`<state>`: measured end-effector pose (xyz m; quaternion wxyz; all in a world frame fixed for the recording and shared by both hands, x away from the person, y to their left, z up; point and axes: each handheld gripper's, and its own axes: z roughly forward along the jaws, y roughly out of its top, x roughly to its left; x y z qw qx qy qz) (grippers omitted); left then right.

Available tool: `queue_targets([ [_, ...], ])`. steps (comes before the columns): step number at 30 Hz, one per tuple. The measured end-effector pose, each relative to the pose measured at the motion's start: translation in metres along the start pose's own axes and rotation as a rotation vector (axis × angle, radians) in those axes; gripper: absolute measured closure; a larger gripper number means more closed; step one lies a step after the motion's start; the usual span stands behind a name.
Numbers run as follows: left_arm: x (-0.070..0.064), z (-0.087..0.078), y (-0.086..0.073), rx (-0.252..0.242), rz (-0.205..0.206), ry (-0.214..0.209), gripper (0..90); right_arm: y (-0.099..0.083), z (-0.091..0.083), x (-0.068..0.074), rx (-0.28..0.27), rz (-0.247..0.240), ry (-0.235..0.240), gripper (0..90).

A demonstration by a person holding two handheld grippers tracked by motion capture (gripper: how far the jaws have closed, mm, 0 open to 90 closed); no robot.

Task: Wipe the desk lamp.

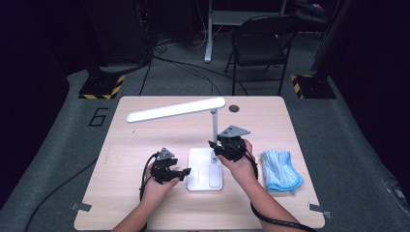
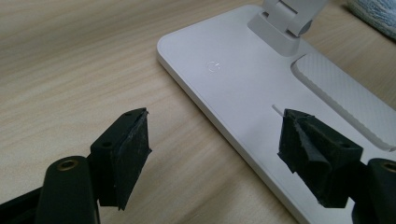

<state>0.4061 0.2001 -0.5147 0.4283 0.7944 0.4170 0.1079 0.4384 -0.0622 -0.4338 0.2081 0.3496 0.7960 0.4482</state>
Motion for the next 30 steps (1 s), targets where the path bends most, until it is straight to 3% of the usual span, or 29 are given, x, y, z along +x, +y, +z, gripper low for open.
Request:
queue_targets([
  [3,0.0,0.0,0.0,0.003,0.002,-0.001,24.3,0.0,0.002,-0.001,-0.005,0.023,0.022,64.3],
  [4,-0.002,0.001,-0.001,-0.006,-0.022,-0.003,24.4,0.0,0.002,-0.002,-0.001,0.041,0.037,67.0],
  [5,-0.001,0.001,0.0,0.004,-0.005,-0.004,24.4,0.0,0.003,-0.002,-0.007,0.051,0.051,69.0],
  [8,-0.001,0.001,-0.001,-0.001,-0.014,-0.009,24.5,0.001,0.006,-0.003,-0.008,0.059,0.083,73.2],
  [12,-0.002,0.001,0.0,0.0,-0.01,-0.01,24.8,0.005,0.008,0.0,0.006,0.01,0.097,74.5],
  [17,-0.001,0.001,0.0,0.006,0.003,-0.014,24.9,0.008,0.013,-0.001,0.01,-0.003,0.118,74.4],
  [19,-0.001,0.002,-0.001,0.006,0.0,-0.017,24.9,0.009,0.015,0.0,0.007,0.013,0.123,73.9],
  [23,-0.001,0.003,-0.001,0.008,-0.004,-0.018,25.0,0.007,0.017,0.001,-0.008,0.046,0.145,67.2],
  [24,-0.001,0.003,-0.002,0.008,-0.002,-0.019,25.0,0.005,0.016,0.002,-0.007,0.05,0.138,62.2],
  [30,0.0,0.001,-0.002,0.008,0.007,-0.033,26.4,-0.014,0.003,0.005,0.001,0.04,0.11,52.2],
])
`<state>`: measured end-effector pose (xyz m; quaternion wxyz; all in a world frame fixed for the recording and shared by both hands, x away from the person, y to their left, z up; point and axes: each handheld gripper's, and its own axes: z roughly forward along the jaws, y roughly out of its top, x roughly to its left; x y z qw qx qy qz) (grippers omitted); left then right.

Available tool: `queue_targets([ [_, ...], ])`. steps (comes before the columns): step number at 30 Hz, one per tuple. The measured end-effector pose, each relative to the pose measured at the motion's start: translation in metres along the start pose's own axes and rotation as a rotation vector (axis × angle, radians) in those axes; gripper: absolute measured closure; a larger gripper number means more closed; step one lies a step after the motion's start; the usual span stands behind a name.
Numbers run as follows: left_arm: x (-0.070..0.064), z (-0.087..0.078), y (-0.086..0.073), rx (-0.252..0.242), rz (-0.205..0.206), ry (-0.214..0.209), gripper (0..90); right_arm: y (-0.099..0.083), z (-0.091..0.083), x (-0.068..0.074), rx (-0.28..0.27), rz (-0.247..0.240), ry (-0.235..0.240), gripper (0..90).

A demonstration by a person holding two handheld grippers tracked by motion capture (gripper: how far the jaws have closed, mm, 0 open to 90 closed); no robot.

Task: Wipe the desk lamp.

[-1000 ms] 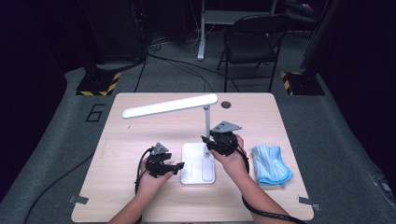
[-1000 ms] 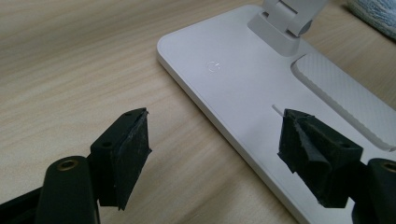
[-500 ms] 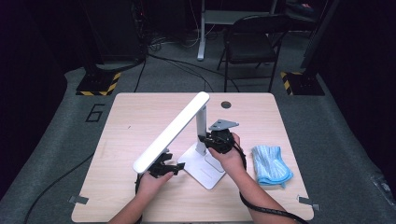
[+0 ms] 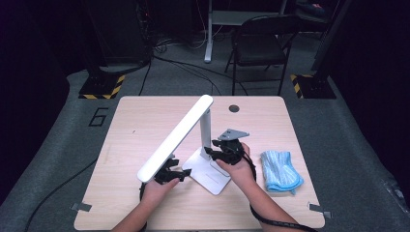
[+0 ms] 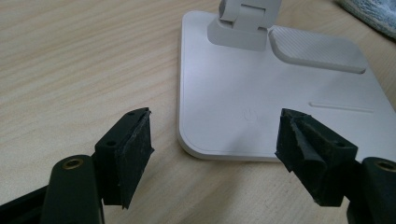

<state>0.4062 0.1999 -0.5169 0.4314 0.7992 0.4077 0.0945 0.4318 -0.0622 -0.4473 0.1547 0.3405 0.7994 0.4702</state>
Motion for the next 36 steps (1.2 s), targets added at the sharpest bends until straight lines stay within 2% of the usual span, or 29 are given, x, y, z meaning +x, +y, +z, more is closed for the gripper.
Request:
queue_targets([
  [2,-0.001,0.001,0.0,0.0,-0.002,0.004,26.4,-0.007,-0.007,0.0,-0.008,0.007,-0.006,50.5],
  [3,0.0,0.002,0.0,-0.001,0.01,-0.001,26.4,-0.013,-0.011,0.001,-0.011,0.025,-0.009,49.5],
  [8,-0.002,0.005,0.0,0.002,0.014,-0.006,26.9,-0.042,-0.026,0.009,0.006,0.066,-0.023,46.1],
  [11,-0.002,0.008,-0.001,0.003,0.016,-0.016,26.8,-0.055,-0.03,0.015,0.014,0.061,-0.033,43.7],
  [12,-0.002,0.008,-0.001,0.005,0.021,-0.016,26.7,-0.06,-0.031,0.017,0.024,0.077,-0.031,42.7],
  [16,-0.002,0.009,-0.001,0.003,0.021,-0.023,26.0,-0.076,-0.032,0.023,0.045,0.079,-0.029,40.1],
  [18,-0.001,0.009,-0.001,0.006,0.024,-0.029,25.6,-0.085,-0.032,0.026,0.065,0.102,-0.029,39.4],
  [20,-0.001,0.01,-0.001,0.004,0.021,-0.04,25.2,-0.094,-0.032,0.027,0.08,0.101,-0.031,38.6],
  [22,-0.001,0.01,-0.001,0.003,0.02,-0.042,25.0,-0.099,-0.034,0.028,0.088,0.122,-0.03,37.6],
  [23,0.0,0.01,0.0,0.005,0.042,-0.037,25.0,-0.102,-0.035,0.029,0.077,0.135,-0.027,36.7],
  [24,0.0,0.01,0.0,0.004,0.042,-0.038,24.9,-0.105,-0.037,0.03,0.074,0.134,-0.032,35.9],
  [26,-0.002,0.012,-0.001,0.001,0.018,-0.048,24.8,-0.106,-0.039,0.032,0.077,0.149,-0.034,35.3],
  [29,-0.002,0.013,0.0,0.009,0.038,-0.049,24.7,-0.11,-0.041,0.034,0.089,0.158,-0.04,35.0],
  [30,-0.003,0.014,0.0,0.013,0.033,-0.052,24.7,-0.112,-0.041,0.034,0.096,0.162,-0.035,35.0],
  [34,-0.004,0.017,0.001,0.018,0.047,-0.063,24.7,-0.116,-0.04,0.036,0.106,0.166,-0.039,33.7],
  [36,-0.005,0.018,0.001,0.02,0.047,-0.061,24.2,-0.117,-0.04,0.037,0.109,0.148,-0.042,32.1],
])
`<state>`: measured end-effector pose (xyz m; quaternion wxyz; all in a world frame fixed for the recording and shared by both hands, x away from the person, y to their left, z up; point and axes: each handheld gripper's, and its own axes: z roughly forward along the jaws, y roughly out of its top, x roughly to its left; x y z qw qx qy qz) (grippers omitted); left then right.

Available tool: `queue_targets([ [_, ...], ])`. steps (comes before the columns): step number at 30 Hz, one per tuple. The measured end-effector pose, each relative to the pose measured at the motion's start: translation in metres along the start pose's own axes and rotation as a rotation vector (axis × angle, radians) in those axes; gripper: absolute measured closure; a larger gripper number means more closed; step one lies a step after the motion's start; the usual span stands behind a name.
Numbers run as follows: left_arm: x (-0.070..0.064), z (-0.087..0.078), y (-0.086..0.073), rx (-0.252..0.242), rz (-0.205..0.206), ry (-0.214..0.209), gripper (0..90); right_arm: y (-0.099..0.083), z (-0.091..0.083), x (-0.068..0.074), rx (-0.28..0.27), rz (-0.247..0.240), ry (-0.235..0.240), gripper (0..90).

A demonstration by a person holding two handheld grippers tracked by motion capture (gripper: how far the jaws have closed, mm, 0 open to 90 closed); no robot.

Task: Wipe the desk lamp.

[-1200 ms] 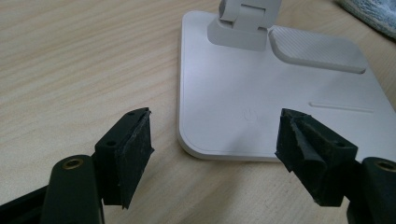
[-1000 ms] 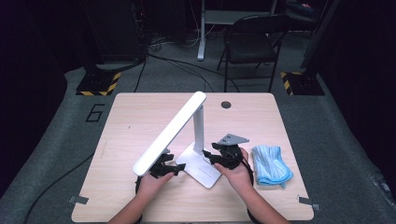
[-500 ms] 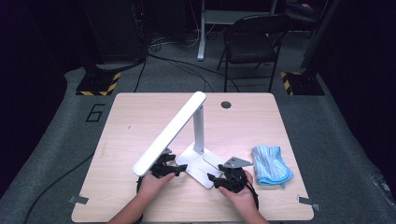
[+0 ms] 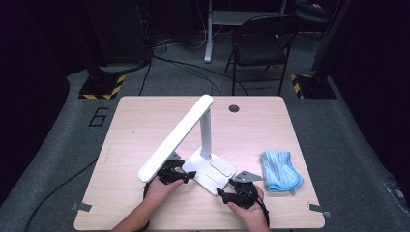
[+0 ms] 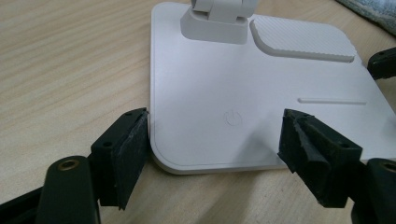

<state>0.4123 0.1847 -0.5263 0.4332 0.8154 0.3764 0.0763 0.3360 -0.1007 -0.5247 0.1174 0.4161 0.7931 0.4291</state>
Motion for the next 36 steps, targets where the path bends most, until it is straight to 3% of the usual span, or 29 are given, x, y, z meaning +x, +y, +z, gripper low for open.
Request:
queue_targets([
  [6,0.0,0.001,0.0,0.003,-0.002,-0.001,23.8,0.001,0.003,0.004,0.013,0.005,-0.009,23.6],
  [13,-0.003,-0.001,-0.002,0.016,0.016,0.014,21.2,0.004,0.01,0.006,0.031,-0.04,-0.041,16.1],
  [18,-0.007,-0.002,-0.003,0.026,0.027,0.034,17.4,0.01,0.017,0.005,0.052,-0.076,-0.079,14.8],
  [21,-0.008,-0.004,-0.005,0.028,0.033,0.039,17.4,0.012,0.019,0.005,0.052,-0.073,-0.087,13.9],
  [23,-0.01,-0.003,-0.006,0.022,0.018,0.043,17.4,0.014,0.021,0.003,0.055,-0.087,-0.092,13.3],
  [24,-0.01,-0.004,-0.006,0.028,0.036,0.046,17.4,0.014,0.022,0.004,0.058,-0.08,-0.095,13.0],
  [28,-0.012,-0.004,-0.006,0.035,0.049,0.051,17.5,0.016,0.024,-0.001,0.06,-0.09,-0.102,14.3],
  [30,-0.013,-0.002,-0.005,0.033,0.045,0.054,17.5,0.016,0.025,-0.004,0.062,-0.087,-0.103,18.7],
  [31,-0.012,-0.003,-0.004,0.045,0.063,0.064,17.7,0.017,0.024,-0.005,0.068,-0.092,-0.104,20.8],
  [33,-0.012,-0.001,-0.004,0.035,0.061,0.077,19.5,0.019,0.024,-0.007,0.069,-0.065,-0.102,24.8],
  [34,-0.011,-0.001,-0.003,0.042,0.069,0.091,20.6,0.02,0.025,-0.01,0.071,-0.078,-0.099,26.5],
  [35,-0.011,0.0,-0.002,0.043,0.06,0.091,22.3,0.021,0.025,-0.011,0.066,-0.057,-0.099,28.8],
  [36,-0.011,0.0,-0.001,0.042,0.054,0.105,23.8,0.023,0.026,-0.013,0.069,-0.073,-0.098,31.2],
])
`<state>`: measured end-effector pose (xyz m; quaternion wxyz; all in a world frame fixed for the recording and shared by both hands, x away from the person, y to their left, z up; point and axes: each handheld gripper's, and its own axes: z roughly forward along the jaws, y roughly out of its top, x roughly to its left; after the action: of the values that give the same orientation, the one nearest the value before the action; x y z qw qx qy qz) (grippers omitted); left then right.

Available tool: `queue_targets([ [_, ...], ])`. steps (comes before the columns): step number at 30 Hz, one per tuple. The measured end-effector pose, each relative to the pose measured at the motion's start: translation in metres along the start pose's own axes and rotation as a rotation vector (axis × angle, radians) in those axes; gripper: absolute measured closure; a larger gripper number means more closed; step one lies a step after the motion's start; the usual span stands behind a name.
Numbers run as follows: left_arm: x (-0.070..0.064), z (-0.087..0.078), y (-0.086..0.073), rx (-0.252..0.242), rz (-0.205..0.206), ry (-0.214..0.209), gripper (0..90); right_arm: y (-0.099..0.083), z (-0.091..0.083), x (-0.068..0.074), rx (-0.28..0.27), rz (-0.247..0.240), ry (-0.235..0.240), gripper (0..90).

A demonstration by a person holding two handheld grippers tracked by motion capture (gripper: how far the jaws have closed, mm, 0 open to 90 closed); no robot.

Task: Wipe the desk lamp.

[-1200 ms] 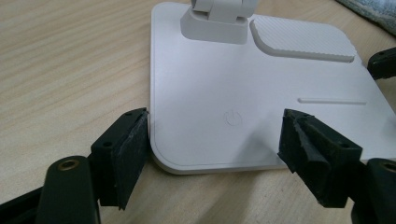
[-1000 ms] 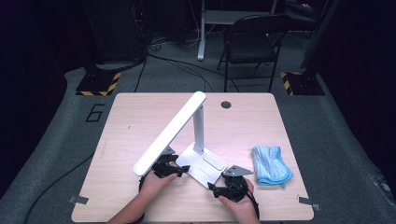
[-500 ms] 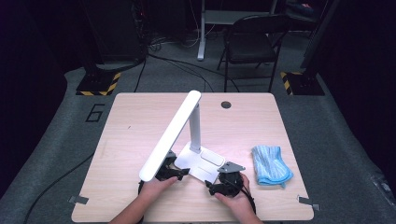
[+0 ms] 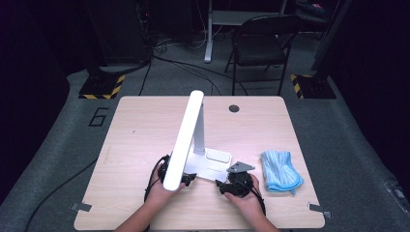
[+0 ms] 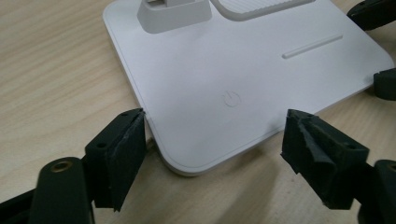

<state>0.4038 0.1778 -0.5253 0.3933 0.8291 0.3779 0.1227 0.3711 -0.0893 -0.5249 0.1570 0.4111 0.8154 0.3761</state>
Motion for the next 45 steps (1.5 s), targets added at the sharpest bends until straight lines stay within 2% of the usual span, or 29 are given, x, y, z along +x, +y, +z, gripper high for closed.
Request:
queue_targets([
  [4,0.003,0.001,0.002,0.002,0.002,0.012,25.2,0.007,0.003,-0.005,-0.004,0.001,-0.024,39.8],
  [7,0.004,0.003,0.004,0.002,-0.024,0.021,25.8,0.012,0.006,-0.007,-0.012,-0.007,-0.034,42.0],
  [9,0.006,0.004,0.006,-0.004,-0.003,0.036,26.9,0.015,0.009,-0.009,-0.02,-0.014,-0.043,43.0],
  [10,0.006,0.004,0.007,-0.003,-0.009,0.038,28.0,0.018,0.01,-0.01,-0.02,-0.016,-0.051,43.6],
  [12,0.006,0.005,0.009,-0.015,-0.014,0.06,30.1,0.021,0.012,-0.013,-0.017,-0.007,-0.057,44.2],
  [13,0.007,0.005,0.01,-0.006,-0.012,0.052,30.7,0.022,0.013,-0.014,-0.016,0.001,-0.059,44.2],
  [14,0.007,0.006,0.011,-0.017,-0.021,0.066,31.3,0.023,0.014,-0.014,-0.01,0.014,-0.058,44.1],
  [15,0.007,0.007,0.011,-0.018,-0.028,0.062,31.5,0.024,0.015,-0.016,-0.019,0.002,-0.06,44.0],
  [16,0.007,0.008,0.012,-0.018,-0.032,0.07,31.5,0.025,0.016,-0.016,-0.014,0.012,-0.062,44.1],
  [17,0.008,0.008,0.013,-0.007,-0.032,0.062,31.5,0.026,0.017,-0.017,-0.02,0.0,-0.066,44.1],
  [21,0.012,0.01,0.016,-0.012,-0.033,0.074,31.8,0.029,0.02,-0.02,-0.013,-0.003,-0.077,44.0],
  [22,0.012,0.011,0.017,-0.013,-0.035,0.075,31.9,0.029,0.021,-0.02,-0.012,0.013,-0.076,43.9],
  [23,0.012,0.012,0.016,-0.025,-0.046,0.08,32.2,0.03,0.022,-0.021,-0.014,0.006,-0.076,43.9],
  [25,0.014,0.011,0.016,-0.016,-0.042,0.069,32.6,0.029,0.023,-0.023,-0.022,0.008,-0.072,43.8],
  [26,0.013,0.011,0.016,-0.022,-0.046,0.076,32.9,0.029,0.022,-0.022,-0.018,0.023,-0.074,43.8],
  [29,0.014,0.011,0.015,-0.026,-0.063,0.057,33.4,0.029,0.023,-0.023,-0.018,0.026,-0.071,43.7],
  [32,0.015,0.01,0.015,-0.018,-0.057,0.053,33.7,0.029,0.023,-0.022,-0.018,0.03,-0.075,43.9],
  [37,0.015,0.005,0.014,-0.032,-0.055,0.043,33.3,0.029,0.019,-0.023,-0.032,0.02,-0.064,41.6],
  [38,0.015,0.004,0.014,-0.035,-0.044,0.053,32.9,0.029,0.015,-0.022,-0.047,0.03,-0.061,41.0],
  [39,0.015,0.001,0.013,-0.039,-0.053,0.039,32.9,0.03,0.013,-0.022,-0.056,0.023,-0.059,40.6],
  [43,0.015,-0.005,0.012,-0.056,-0.047,0.042,32.5,0.027,-0.002,-0.022,-0.097,0.022,-0.031,39.2],
  [45,0.016,-0.012,0.011,-0.081,-0.075,0.042,32.3,0.025,-0.008,-0.022,-0.111,0.022,-0.022,38.8],
])
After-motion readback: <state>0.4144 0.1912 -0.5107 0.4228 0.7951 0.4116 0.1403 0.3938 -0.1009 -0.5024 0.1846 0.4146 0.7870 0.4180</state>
